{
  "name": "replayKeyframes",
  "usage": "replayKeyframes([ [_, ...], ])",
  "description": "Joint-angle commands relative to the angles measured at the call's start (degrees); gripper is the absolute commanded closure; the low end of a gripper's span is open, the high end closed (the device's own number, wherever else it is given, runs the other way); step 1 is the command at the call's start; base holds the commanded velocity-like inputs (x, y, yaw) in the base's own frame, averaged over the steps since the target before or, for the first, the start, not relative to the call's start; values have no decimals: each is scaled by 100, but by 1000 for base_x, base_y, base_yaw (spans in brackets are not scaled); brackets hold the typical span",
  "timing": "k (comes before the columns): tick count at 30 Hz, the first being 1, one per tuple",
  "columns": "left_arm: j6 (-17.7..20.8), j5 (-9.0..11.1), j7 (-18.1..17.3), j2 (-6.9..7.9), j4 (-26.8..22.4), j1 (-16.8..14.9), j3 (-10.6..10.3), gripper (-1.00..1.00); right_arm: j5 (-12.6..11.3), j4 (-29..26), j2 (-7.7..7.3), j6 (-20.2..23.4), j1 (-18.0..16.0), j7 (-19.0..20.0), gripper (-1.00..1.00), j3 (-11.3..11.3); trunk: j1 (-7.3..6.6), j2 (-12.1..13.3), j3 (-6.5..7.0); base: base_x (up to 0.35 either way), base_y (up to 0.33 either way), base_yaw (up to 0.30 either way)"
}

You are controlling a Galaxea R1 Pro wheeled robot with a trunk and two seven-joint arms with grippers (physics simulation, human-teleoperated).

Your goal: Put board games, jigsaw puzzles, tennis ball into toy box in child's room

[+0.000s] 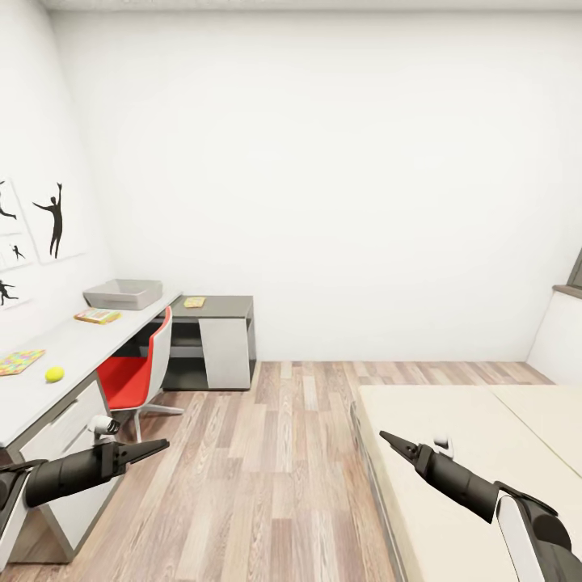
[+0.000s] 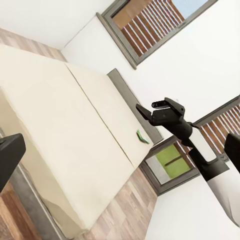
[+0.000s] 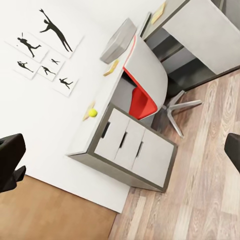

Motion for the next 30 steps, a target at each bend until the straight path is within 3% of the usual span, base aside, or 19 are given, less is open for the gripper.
replayKeyframes([
  [1,61,-4,-24,1,1,-1,0,-100,-9,2,0,27,-2,12,-100,-5,2,-4,-2,0,0,12],
  [30,61,4,-24,1,1,-1,16,-100,-15,2,0,40,-2,13,-100,-8,2,-4,-2,0,-48,1],
])
